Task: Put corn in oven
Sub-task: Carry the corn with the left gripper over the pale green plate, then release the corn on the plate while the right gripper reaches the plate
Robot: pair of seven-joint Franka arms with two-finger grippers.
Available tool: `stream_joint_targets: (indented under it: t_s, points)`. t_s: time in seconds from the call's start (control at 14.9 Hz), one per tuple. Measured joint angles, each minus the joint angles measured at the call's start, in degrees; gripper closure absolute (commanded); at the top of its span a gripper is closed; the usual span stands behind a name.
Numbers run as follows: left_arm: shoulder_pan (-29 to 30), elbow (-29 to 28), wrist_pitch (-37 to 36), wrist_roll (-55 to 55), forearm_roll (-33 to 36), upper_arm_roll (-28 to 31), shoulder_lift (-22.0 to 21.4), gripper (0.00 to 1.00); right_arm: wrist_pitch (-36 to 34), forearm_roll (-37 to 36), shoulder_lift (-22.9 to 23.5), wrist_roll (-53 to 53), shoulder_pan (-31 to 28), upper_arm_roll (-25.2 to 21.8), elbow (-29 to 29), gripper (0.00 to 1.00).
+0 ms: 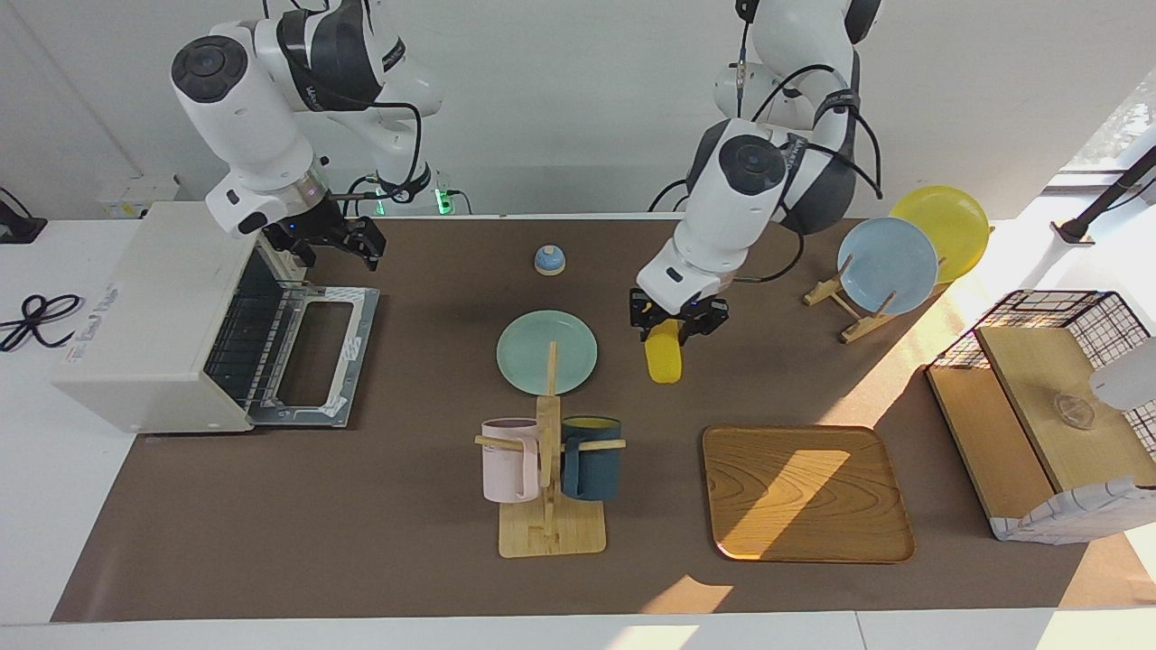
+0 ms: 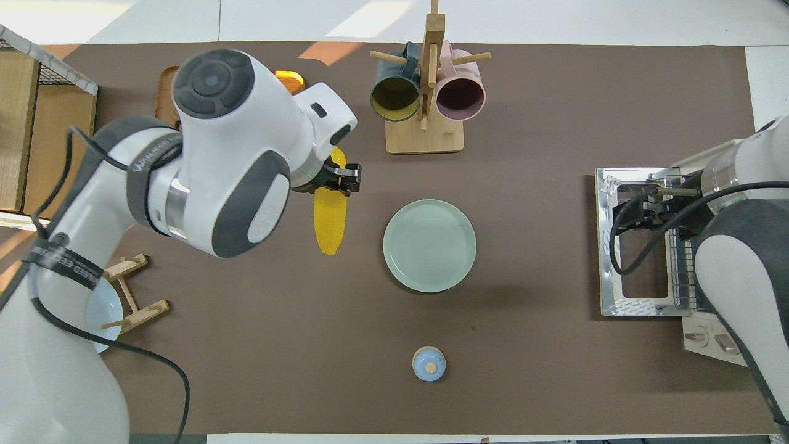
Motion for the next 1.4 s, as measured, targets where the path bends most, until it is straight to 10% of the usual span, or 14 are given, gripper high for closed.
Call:
stream_joint_targets:
  t_s: [0.33,1.0,1.07,1.14,1.4]
  points:
    - [-9.5,-11.6,17.4,-6.9,-0.7,0.0,0.3,1.00,3.0,0.0,0.0,0.0,0.2,0.4,-0.6,0.00]
    - [-12.9,-10.2,28.8,-8.1,-0.7,0.2,8.2,1.00,6.7,0.0,-0.4,0.0,1.2,1.1,-3.7,0.00]
    - [-12.9,-10.2,28.8,-8.1,-0.7,0.2,8.3,0.67,6.7,0.0,-0.4,0.0,1.3,1.1,-3.8,0.00]
    - [-13.0,-10.2,28.7,-8.1,-0.7,0.2,8.3,0.01,6.7,0.0,-0.4,0.0,1.3,1.1,-3.8,0.00]
    - [-12.9,-9.7,27.0,-9.1,-0.8,0.5,7.8,0.00,6.8,0.0,-0.4,0.0,1.4,1.1,-3.8,0.00]
